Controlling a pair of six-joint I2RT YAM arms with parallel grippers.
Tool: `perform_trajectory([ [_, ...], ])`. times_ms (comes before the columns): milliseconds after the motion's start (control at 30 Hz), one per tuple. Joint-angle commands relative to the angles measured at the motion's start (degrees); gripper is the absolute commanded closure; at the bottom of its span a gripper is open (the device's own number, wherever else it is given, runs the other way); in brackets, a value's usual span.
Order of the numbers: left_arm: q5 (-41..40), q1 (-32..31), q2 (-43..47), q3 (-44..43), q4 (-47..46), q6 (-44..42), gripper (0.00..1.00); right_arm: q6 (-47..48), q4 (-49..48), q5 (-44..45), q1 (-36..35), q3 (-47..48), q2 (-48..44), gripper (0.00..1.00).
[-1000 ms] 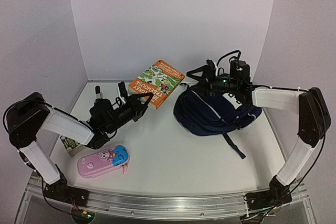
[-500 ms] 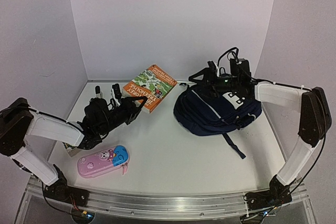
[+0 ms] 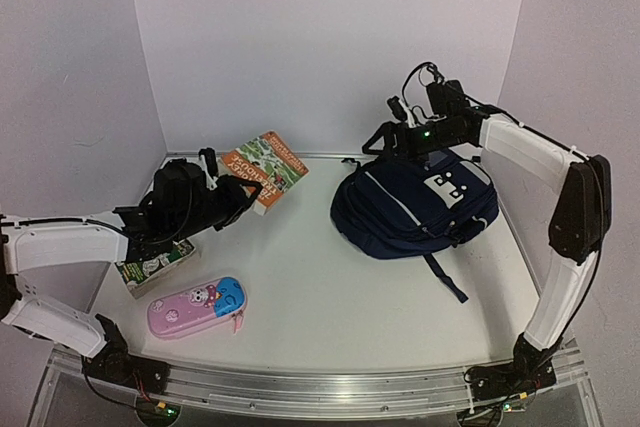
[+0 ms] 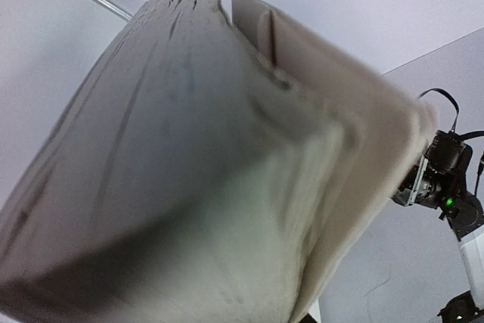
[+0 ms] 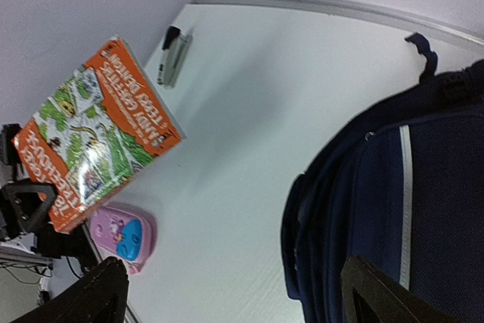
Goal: Pack the student bag
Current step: Place the book in the student bag.
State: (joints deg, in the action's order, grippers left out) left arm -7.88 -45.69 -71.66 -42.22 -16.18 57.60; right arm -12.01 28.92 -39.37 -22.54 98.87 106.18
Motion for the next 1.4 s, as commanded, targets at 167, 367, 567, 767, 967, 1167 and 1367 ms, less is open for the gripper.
perform_trajectory([
  [167,-2.71,1.28,1.88,-6.18,9.26,-1.63,1.00,13.33,11.97,11.61,0.08,0.59,1.97,0.02],
  [367,1.44,3.69,-1.51,-9.28,12.88,-0.31,1.00,16.09,14.82,15.75,-0.04,0.72,3.13,0.02],
  [567,6.72,7.76,-4.26,-9.26,12.80,0.74,1.00,18.56,17.61,19.99,-0.58,1.90,5.11,0.02],
  [767,12.24,10.36,-9.47,-11.05,12.69,0.17,1.00,20.70,18.20,23.48,-0.87,-0.40,5.00,0.02],
  [967,16.19,14.51,-11.02,-10.91,12.92,1.04,1.00,22.70,18.97,28.49,-3.40,-0.08,6.66,0.02],
  [1167,19.02,15.63,-12.45,-12.35,14.21,-1.02,1.00,24.20,19.59,34.48,-6.08,0.86,7.66,0.02],
  [1367,22.23,17.35,-13.52,-11.05,11.18,-1.37,1.00,23.90,19.51,38.76,-8.04,2.05,8.69,0.03],
])
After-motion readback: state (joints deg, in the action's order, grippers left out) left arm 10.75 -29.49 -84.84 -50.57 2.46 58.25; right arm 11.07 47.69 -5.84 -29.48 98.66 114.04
